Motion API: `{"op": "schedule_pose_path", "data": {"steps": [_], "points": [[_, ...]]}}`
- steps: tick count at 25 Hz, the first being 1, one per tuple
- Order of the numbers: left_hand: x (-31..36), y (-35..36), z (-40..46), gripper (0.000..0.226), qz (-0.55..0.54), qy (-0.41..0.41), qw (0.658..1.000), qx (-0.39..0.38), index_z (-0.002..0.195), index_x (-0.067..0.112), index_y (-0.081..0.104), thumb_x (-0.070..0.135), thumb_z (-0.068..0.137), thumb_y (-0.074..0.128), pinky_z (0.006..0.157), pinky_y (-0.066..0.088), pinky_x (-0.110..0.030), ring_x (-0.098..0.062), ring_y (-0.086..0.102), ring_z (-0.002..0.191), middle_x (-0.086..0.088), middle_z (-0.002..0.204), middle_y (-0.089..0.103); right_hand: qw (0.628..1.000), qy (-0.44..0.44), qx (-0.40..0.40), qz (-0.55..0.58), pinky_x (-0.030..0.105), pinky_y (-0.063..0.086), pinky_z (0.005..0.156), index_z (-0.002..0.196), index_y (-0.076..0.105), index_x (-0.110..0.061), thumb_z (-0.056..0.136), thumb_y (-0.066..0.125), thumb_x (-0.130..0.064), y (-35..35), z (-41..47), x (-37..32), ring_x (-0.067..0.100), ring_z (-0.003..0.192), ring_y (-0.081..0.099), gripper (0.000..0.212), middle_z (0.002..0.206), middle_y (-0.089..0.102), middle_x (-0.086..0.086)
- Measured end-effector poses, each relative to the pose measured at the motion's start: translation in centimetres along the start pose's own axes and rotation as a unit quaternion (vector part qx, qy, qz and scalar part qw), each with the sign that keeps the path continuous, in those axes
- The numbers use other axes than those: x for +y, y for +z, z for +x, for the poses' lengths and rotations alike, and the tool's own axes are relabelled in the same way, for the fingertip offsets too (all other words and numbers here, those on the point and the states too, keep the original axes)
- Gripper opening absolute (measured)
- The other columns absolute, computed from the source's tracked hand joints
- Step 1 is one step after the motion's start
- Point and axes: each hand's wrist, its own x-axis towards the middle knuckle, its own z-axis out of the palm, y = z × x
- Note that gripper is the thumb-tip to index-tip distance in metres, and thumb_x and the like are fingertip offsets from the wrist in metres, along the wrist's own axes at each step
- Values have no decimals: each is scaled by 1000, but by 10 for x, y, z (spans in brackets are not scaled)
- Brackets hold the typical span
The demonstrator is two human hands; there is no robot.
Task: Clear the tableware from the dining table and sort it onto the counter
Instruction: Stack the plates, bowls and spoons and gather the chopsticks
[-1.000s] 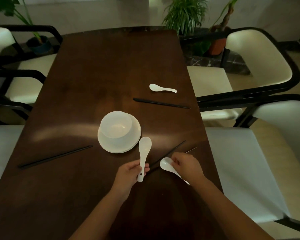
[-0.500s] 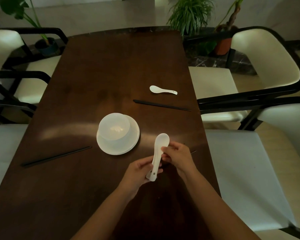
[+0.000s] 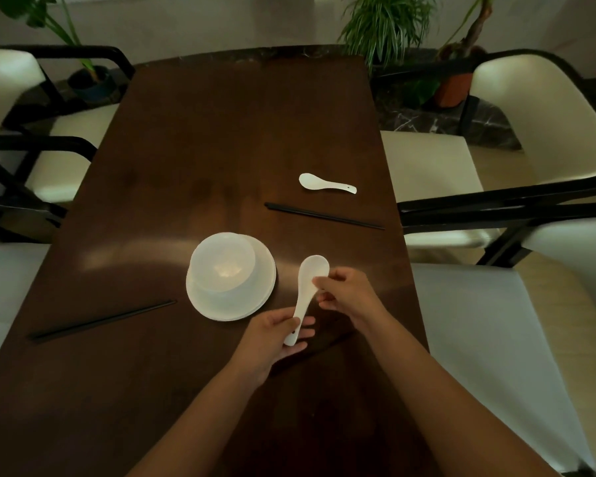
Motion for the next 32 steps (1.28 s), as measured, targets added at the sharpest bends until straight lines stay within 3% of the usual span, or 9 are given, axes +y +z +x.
{"op": "schedule_pose_path", "data": {"steps": [5,8,11,17,22,24,26,29,32], "points": [[33,-4,32,16,-52,35,998,15,99,15,65,10,92,51,84,53,-38,-15,68,94,-1,95,74,988,-87,64,-108,20,53,50,101,66,-12,87,61,-31,-27,86,-64,12,65,63,24,83,66,1],[48,0,55,17,-104,49,993,20,105,10,61,8,92,51,84,54,-36,-18,68,95,-7,100,72,904,-191,173,-340,33,50,84,106,67,-9,87,58,-22,-37,153,-97,26,95,64,24,104,69,11],[55,3,74,18,-151,53,987,16,109,9,58,7,93,50,85,54,-36,-20,68,96,-10,103,71,827,-234,178,-480,37,44,96,125,56,-12,90,56,-20,-37,207,-115,29,118,52,36,128,58,12],[52,-2,89,13,-180,43,982,27,100,13,61,9,92,53,83,54,-35,-21,69,94,-8,99,72,764,-193,153,-597,35,48,80,111,63,-10,90,52,-13,-31,249,-117,29,101,59,24,112,64,15],[53,0,85,14,-175,48,983,42,100,15,62,9,92,52,78,55,-31,-19,69,94,-7,100,72,820,-195,121,-524,35,51,76,95,67,-7,86,57,-13,-26,216,-118,29,89,64,15,98,69,15],[56,2,82,15,-178,57,982,42,100,16,62,9,93,52,75,56,-28,-18,70,92,-5,97,73,932,-171,93,-304,29,57,66,93,66,-3,86,60,-12,-23,176,-117,19,68,66,13,82,70,12],[59,5,78,16,-168,74,982,42,101,16,63,10,93,51,70,57,-24,-15,71,89,-3,94,75,991,-127,1,-53,19,53,48,91,66,-2,86,61,-10,-20,121,-106,7,47,59,11,62,64,5],[61,11,68,16,-147,91,985,22,100,15,65,12,93,52,65,56,-21,-12,71,86,1,88,76,991,-94,-89,17,15,48,44,82,66,-9,87,60,-13,-18,55,-77,3,41,53,8,47,60,-4],[59,20,54,13,-112,100,989,7,95,20,68,16,90,57,64,57,-24,-13,71,85,2,89,75,995,-74,-61,24,15,48,45,81,65,-12,87,60,-14,-14,26,-62,3,43,56,8,49,63,-5]]}}
